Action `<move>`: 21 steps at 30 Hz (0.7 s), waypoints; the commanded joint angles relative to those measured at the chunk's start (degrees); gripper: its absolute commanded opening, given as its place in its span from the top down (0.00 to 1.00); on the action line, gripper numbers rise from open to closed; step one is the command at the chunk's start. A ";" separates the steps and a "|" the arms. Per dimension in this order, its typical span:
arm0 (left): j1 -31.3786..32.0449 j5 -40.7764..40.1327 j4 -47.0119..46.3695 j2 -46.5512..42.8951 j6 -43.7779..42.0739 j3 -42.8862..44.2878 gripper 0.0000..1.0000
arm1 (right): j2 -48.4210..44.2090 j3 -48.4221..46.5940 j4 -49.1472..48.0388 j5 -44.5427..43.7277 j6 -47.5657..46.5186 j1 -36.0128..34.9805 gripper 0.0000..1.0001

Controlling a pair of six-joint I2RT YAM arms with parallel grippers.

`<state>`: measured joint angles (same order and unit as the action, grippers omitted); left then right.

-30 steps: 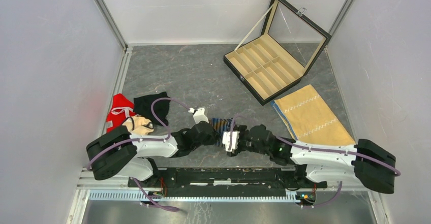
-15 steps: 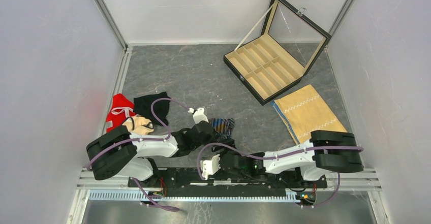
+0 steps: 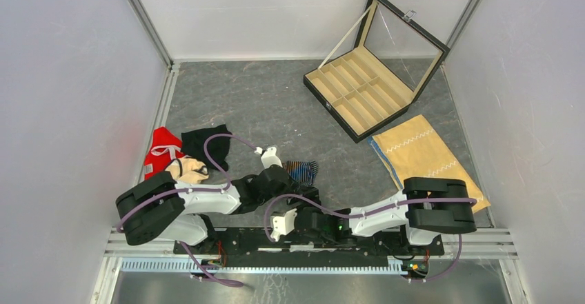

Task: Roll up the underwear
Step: Roll the underwear to the center of the board.

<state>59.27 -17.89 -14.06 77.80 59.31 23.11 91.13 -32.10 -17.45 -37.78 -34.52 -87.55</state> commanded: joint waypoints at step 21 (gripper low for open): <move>-0.47 -6.09 14.33 -17.29 -3.41 -4.05 0.77 | 2.52 3.02 -4.18 -0.95 5.12 0.29 1.00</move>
<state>59.22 -18.02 -9.19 67.40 58.41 19.86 95.42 -31.16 -23.70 -40.14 -33.43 -87.74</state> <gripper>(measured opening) 0.170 0.039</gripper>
